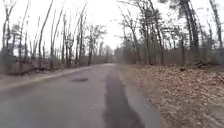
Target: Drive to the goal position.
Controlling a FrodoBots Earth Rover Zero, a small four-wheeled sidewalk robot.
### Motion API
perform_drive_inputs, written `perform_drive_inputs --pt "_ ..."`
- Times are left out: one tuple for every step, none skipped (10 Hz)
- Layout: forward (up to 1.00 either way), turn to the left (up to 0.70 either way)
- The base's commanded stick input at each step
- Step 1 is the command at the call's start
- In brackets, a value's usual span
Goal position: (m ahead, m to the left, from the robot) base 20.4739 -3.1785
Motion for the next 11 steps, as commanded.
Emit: perform_drive_inputs --pt "1.00 0.00" --pt "1.00 0.00" --pt "1.00 0.00" --pt "1.00 0.00" --pt "1.00 0.00" --pt "1.00 0.00" --pt "1.00 0.00" --pt "1.00 0.00" --pt "1.00 0.40" --pt "1.00 0.40" --pt "1.00 0.40"
